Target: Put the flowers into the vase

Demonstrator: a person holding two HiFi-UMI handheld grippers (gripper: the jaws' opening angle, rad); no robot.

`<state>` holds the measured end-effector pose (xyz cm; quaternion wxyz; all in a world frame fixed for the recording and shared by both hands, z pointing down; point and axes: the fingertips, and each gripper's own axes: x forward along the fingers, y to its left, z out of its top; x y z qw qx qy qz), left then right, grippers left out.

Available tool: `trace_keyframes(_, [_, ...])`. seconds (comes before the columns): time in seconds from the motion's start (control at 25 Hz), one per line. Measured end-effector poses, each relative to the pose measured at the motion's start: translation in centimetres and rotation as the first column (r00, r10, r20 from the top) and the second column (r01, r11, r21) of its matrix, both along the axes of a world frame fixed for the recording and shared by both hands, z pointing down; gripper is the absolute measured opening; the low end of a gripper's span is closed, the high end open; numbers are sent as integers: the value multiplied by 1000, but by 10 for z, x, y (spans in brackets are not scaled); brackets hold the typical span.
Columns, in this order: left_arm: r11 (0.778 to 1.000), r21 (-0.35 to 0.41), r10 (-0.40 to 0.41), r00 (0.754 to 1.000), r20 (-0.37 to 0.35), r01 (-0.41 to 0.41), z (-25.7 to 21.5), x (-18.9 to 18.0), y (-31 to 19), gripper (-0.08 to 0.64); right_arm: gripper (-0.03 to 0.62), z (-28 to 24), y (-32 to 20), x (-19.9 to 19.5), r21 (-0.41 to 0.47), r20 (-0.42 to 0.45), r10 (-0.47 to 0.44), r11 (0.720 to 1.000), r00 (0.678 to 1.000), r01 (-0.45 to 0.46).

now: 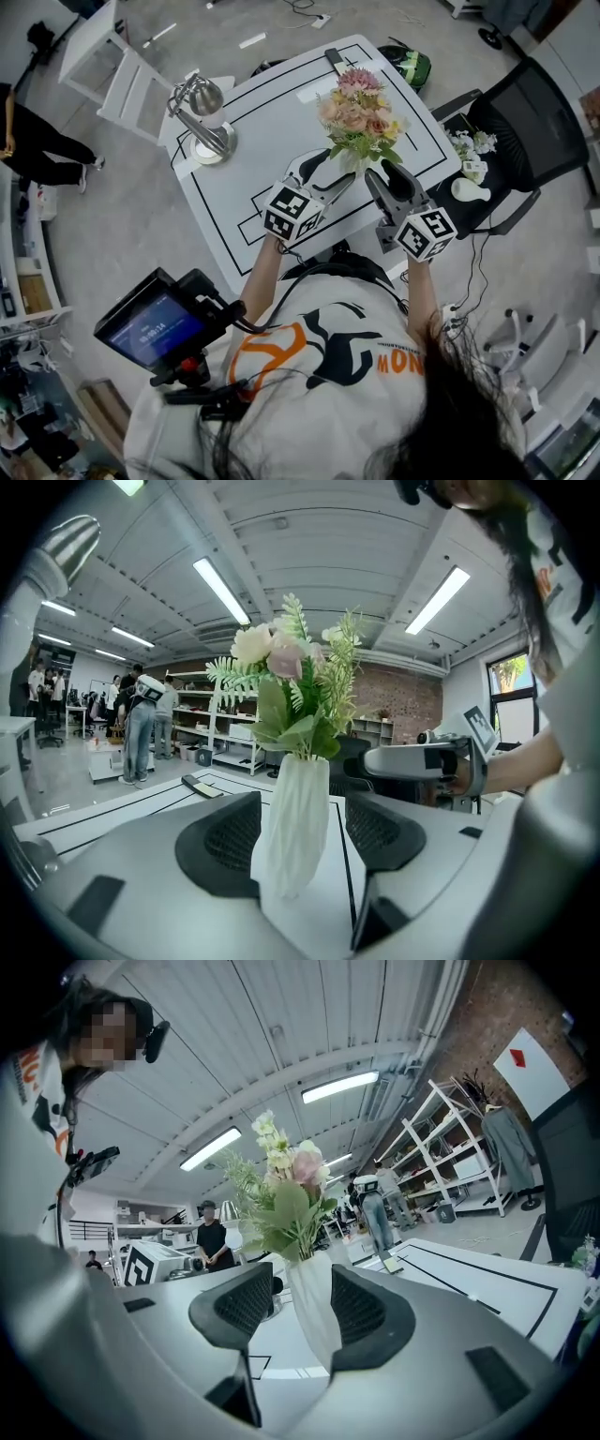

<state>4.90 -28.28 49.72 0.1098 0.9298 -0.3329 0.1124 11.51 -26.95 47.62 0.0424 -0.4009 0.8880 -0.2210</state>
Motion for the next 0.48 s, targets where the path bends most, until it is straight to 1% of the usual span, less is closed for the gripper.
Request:
trace_keyframes(0.08, [1000,1,0,1000,3,0,2,-3,3,285,200,4,1,2,-3,-7,10,1000,1000,-10])
trace_keyframes(0.2, [1000,18,1,1000,18,-1,-3,-9,13,285,172,1,7,2,2,-7,27,1000,1000,-27])
trace_keyframes(0.28, [999,35,-3,1000,24,2,-10,-15,28,282,157,-5,20,-1,9,1,40,999,999,-40])
trace_keyframes(0.36, [999,48,-5,1000,21,4,-17,-19,44,255,135,-11,34,-6,14,7,51,999,999,-51])
trace_keyframes(0.44, [999,48,6,1000,17,-7,-17,-22,58,216,127,-12,45,-13,10,11,58,998,998,-58])
trace_keyframes(0.48, [999,45,14,1000,17,-15,-16,-22,64,208,126,-11,51,-16,5,9,59,998,998,-59])
